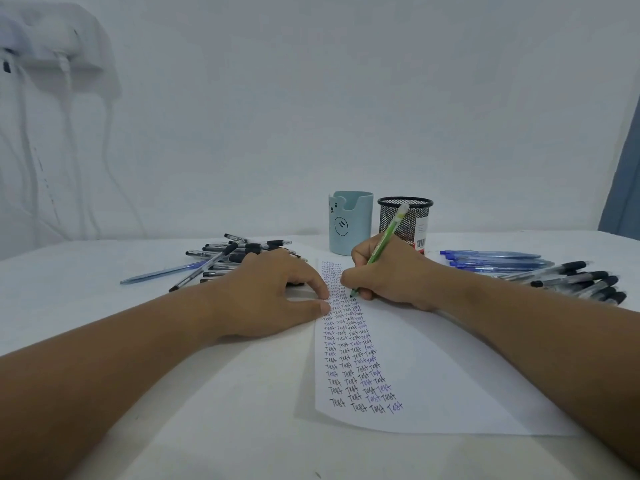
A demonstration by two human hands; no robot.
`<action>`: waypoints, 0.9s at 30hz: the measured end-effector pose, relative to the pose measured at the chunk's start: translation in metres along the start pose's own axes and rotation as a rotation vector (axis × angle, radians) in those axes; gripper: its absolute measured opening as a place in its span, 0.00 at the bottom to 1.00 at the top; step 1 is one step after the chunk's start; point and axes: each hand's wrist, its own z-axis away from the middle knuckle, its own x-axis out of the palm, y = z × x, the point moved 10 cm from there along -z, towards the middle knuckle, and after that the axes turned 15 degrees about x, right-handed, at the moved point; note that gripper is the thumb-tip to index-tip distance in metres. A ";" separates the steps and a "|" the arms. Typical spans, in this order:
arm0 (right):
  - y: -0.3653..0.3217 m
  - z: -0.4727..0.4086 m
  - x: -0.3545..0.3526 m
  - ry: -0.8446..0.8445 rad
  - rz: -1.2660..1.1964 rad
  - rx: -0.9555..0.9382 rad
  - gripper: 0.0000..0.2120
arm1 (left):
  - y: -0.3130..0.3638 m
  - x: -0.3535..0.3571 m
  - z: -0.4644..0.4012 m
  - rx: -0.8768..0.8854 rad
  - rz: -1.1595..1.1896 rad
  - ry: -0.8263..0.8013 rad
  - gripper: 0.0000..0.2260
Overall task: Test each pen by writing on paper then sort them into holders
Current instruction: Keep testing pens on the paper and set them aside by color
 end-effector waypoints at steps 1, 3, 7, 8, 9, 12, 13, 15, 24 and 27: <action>0.000 0.000 0.000 -0.007 -0.003 0.002 0.19 | 0.000 0.000 0.000 0.003 0.001 0.000 0.26; 0.001 -0.001 0.000 -0.008 -0.003 -0.001 0.19 | 0.001 0.000 0.000 0.014 0.005 0.002 0.25; -0.002 0.000 0.000 0.011 0.035 -0.028 0.18 | 0.002 -0.001 0.000 0.005 0.002 0.002 0.26; -0.002 -0.001 0.000 0.017 0.039 -0.029 0.17 | 0.003 -0.001 0.000 0.002 0.006 0.006 0.27; -0.001 -0.001 -0.001 0.023 0.034 -0.026 0.17 | 0.003 -0.001 0.000 0.002 0.010 0.009 0.26; 0.002 -0.001 -0.007 0.030 -0.086 -0.018 0.18 | 0.004 -0.002 0.001 -0.002 0.004 0.008 0.25; 0.002 -0.001 -0.009 0.021 -0.163 -0.017 0.18 | 0.005 -0.003 0.002 -0.003 -0.003 0.011 0.23; -0.002 -0.001 -0.017 0.014 -0.256 -0.007 0.17 | 0.007 -0.004 0.002 0.004 0.002 0.030 0.15; -0.026 0.054 -0.056 0.207 0.691 -0.047 0.29 | 0.022 -0.047 -0.013 -0.122 0.521 0.398 0.17; -0.029 0.081 -0.064 0.226 0.874 -0.088 0.32 | 0.063 -0.047 -0.033 -0.033 0.555 0.347 0.09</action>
